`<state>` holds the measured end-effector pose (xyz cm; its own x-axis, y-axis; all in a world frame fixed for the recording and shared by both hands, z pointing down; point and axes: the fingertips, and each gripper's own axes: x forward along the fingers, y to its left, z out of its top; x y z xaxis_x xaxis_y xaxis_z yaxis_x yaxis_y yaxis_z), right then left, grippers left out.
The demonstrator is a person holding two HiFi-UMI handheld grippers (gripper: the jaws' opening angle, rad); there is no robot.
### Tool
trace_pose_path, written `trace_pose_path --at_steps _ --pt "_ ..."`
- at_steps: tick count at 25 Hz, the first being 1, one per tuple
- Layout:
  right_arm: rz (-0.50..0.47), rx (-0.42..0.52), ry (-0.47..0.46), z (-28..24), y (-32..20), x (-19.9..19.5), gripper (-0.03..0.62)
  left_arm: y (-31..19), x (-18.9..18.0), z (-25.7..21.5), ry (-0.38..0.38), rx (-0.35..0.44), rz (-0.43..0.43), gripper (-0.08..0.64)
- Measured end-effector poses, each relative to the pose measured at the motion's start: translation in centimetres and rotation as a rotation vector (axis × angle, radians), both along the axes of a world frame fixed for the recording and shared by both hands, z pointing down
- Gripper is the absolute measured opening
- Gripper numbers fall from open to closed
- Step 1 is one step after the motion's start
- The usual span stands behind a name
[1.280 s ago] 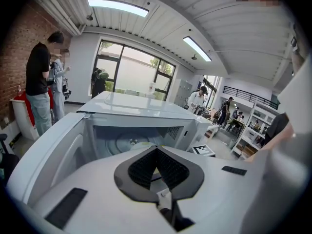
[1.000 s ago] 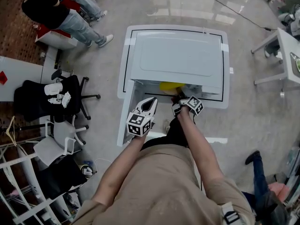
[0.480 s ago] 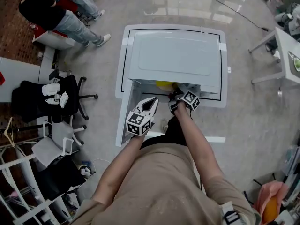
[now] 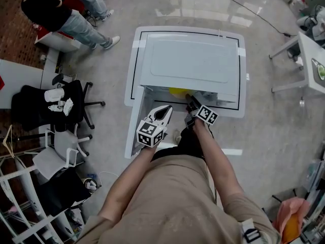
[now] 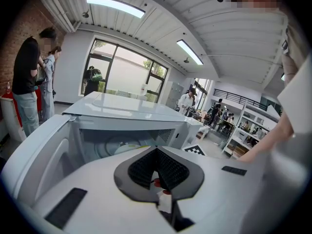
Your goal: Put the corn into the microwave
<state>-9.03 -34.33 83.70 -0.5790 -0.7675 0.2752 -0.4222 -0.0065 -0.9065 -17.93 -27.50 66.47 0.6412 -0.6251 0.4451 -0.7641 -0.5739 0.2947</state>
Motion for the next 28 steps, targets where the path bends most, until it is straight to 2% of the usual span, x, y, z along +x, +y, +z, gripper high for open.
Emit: trace_pose_path --at_steps 3,6,8,10,13,18,28 --pt "-0.067 0.138 0.305 -0.2 1.1 0.2 0.218 -0.1 -0.2 -0.2 -0.001 0.003 0.000 0.000" --pt "-0.180 0.261 0.637 0.1 1.8 -0.8 0.253 -0.2 -0.3 0.0 -0.003 0.002 -0.002 0.000" --pt "-0.235 0.311 0.795 0.4 1.7 -1.3 0.258 -0.3 -0.2 0.2 -0.005 -0.003 -0.003 0.000" --pt "-0.258 0.334 0.899 0.4 1.3 -1.5 0.258 -0.4 -0.2 0.2 -0.008 -0.006 -0.004 0.000" --pt "-0.287 0.343 0.979 0.2 1.0 -1.8 0.258 -0.4 -0.1 0.0 -0.011 -0.003 -0.003 0.000" --pt "-0.315 0.361 1.054 0.6 0.4 -2.4 0.258 -0.3 -0.5 0.2 -0.014 -0.006 -0.011 0.000" --pt "-0.314 0.334 1.057 0.3 -2.2 -3.3 0.258 0.1 -0.7 0.3 -0.017 -0.013 -0.016 0.000"
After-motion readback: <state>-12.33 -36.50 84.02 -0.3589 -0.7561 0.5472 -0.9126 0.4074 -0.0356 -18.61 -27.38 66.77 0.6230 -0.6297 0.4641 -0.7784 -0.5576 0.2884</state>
